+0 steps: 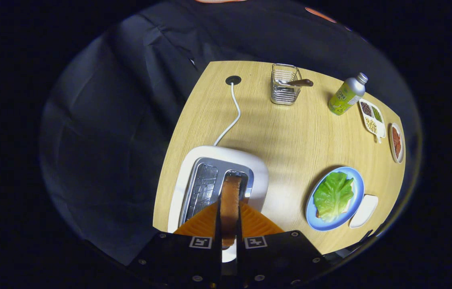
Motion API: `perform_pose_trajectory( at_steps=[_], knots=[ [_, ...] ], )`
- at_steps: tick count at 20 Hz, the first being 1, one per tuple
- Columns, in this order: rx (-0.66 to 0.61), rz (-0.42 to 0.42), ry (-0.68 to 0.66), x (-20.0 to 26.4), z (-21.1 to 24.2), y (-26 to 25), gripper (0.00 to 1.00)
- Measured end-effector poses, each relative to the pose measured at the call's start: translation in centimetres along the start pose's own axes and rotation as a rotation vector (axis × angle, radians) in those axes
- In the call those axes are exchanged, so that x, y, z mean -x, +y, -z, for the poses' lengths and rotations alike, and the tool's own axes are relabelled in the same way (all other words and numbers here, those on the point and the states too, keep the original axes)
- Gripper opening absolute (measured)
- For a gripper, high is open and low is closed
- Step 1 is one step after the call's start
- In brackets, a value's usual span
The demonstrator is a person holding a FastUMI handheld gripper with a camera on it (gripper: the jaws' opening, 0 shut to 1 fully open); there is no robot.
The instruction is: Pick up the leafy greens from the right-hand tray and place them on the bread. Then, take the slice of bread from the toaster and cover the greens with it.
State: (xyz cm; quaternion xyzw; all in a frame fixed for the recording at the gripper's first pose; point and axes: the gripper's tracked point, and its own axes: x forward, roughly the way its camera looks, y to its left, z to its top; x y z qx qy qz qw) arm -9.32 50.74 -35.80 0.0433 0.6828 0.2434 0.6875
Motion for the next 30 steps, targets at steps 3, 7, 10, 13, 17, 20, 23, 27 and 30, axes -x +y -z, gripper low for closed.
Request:
perform_pose_trajectory(
  at_steps=[3,7,10,13,17,20,23,27,30],
  knots=[
    [-0.035,-0.102,-0.038,2.7,-0.4,-0.2,0.13],
    [-0.104,-0.248,-0.105,7.5,-1.1,-1.6,0.13],
    [-0.132,-0.3,-0.17,10.3,-1.5,-4.7,0.13],
    [-0.168,-0.278,-0.21,11.2,-0.8,-9.5,0.13],
    [-0.205,-0.236,-0.221,10.3,1.1,-15.4,0.13],
    [-0.22,-0.241,-0.221,9.2,2.5,-18.4,0.13],
    [-0.213,-0.233,-0.223,7.9,3.4,-21.1,0.12],
    [-0.236,-0.281,-0.212,5.7,3.9,-23.1,0.13],
    [-0.258,-0.301,-0.195,3.7,4.4,-24.5,0.13]
  ],
)
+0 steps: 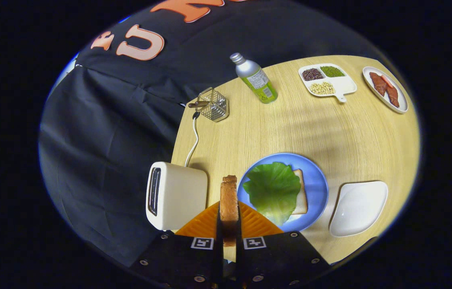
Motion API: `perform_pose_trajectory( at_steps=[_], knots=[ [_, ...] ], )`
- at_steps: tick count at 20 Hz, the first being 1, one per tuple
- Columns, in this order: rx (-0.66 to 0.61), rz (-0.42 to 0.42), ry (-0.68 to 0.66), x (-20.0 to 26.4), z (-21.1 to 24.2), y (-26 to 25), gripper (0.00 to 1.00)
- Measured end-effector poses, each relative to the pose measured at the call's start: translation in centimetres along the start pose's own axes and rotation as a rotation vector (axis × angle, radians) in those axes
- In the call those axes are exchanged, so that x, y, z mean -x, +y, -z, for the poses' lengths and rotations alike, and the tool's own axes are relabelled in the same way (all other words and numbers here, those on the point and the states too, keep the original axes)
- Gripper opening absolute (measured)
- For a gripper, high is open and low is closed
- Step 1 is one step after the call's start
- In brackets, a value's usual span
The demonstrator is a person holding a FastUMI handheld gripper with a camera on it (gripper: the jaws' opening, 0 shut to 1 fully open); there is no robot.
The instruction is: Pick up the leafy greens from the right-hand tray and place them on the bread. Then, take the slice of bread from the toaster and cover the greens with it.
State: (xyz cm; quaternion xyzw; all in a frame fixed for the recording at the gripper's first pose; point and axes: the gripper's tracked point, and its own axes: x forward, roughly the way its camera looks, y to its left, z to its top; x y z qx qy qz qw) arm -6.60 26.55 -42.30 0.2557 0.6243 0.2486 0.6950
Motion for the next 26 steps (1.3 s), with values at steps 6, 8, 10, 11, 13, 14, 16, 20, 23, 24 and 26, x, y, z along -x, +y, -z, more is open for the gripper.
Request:
perform_pose_trajectory(
  at_steps=[6,8,10,11,13,14,16,20,23,24,26],
  knots=[
    [-0.031,-0.084,0.007,-2.4,0.5,-2.0,0.12],
    [-0.042,-0.089,-0.006,-3.2,0.2,-3.1,0.13],
    [-0.035,-0.056,0.003,-3.9,0.6,-4.5,0.13],
    [-0.031,-0.053,0.003,-4.2,0.6,-5.0,0.13],
    [-0.036,-0.044,-0.017,-4.6,0.5,-5.9,0.14],
    [-0.033,-0.028,-0.026,-4.6,0.5,-6.5,0.15],
    [-0.007,0.028,-0.045,-4.4,0.4,-7.8,0.25],
    [0.04,0.083,-0.131,-2.6,-0.8,-8.5,0.57],
    [0.084,0.091,-0.226,0.1,-2.6,-7.9,0.75],
    [0.107,0.104,-0.261,1.4,-3.2,-7.5,0.78],
    [0.176,0.128,-0.353,4.3,-4.9,-6.5,0.83]
  ],
)
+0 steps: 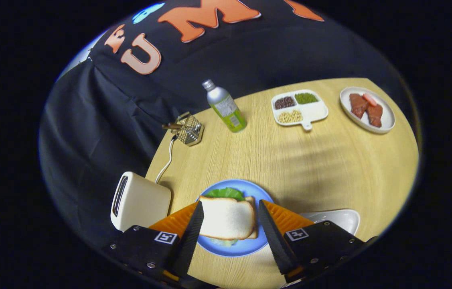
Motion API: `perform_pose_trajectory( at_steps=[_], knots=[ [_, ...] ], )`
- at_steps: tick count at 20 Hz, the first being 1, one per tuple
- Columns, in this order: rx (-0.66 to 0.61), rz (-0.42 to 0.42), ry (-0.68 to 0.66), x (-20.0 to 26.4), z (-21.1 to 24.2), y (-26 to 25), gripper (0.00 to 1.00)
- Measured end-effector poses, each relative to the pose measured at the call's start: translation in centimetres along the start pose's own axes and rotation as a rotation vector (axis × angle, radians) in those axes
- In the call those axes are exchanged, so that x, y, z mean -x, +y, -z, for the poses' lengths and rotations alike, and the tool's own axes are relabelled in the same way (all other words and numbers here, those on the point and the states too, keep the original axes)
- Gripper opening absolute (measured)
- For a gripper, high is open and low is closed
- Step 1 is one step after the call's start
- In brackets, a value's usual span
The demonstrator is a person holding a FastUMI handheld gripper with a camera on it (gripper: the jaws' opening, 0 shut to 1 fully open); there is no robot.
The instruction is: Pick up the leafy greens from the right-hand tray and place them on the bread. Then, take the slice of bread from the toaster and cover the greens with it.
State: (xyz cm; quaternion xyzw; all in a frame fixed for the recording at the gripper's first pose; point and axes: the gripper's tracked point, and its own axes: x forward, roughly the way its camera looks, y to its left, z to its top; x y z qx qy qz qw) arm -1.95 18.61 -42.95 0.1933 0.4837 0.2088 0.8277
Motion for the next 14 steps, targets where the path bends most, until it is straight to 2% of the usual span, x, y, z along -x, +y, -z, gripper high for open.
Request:
perform_pose_trajectory(
  at_steps=[7,14],
  knots=[
    [0.248,0.106,-0.355,11.6,-10.4,1.8,0.96],
    [0.321,0.199,-0.664,24.0,-17.7,3.2,0.98]
  ],
)
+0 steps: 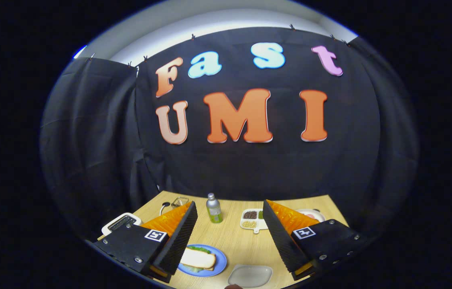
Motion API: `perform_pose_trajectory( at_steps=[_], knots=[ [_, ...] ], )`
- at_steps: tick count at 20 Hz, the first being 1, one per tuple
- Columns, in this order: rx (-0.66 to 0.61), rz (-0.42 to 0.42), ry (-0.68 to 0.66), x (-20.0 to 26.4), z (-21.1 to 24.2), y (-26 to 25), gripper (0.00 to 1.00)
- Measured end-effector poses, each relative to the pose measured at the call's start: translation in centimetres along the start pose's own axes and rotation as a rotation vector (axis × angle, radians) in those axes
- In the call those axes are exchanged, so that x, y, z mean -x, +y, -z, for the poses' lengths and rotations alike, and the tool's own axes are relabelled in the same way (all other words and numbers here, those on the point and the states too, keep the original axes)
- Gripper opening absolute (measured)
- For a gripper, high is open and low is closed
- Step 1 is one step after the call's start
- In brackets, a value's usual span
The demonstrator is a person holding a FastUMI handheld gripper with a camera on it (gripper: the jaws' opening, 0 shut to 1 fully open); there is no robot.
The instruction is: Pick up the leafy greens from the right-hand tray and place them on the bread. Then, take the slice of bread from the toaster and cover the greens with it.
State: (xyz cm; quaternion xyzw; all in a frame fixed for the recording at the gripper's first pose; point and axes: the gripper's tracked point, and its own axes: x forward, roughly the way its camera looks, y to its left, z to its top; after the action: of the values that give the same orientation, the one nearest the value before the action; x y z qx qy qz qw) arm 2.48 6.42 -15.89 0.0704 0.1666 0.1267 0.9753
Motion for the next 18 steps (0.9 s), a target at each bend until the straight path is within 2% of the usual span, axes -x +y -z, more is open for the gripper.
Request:
perform_pose_trajectory(
  at_steps=[2,7,12,18],
  knots=[
    [0.008,0.049,-0.068,1.3,-2.5,-1.5,0.98],
    [0.066,0.098,-0.242,4.1,-8.0,-3.0,0.98],
    [0.09,0.137,-0.295,5.6,-10.6,-3.5,0.98],
    [0.095,0.128,-0.357,6.1,-11.8,-2.8,0.98]
  ],
)
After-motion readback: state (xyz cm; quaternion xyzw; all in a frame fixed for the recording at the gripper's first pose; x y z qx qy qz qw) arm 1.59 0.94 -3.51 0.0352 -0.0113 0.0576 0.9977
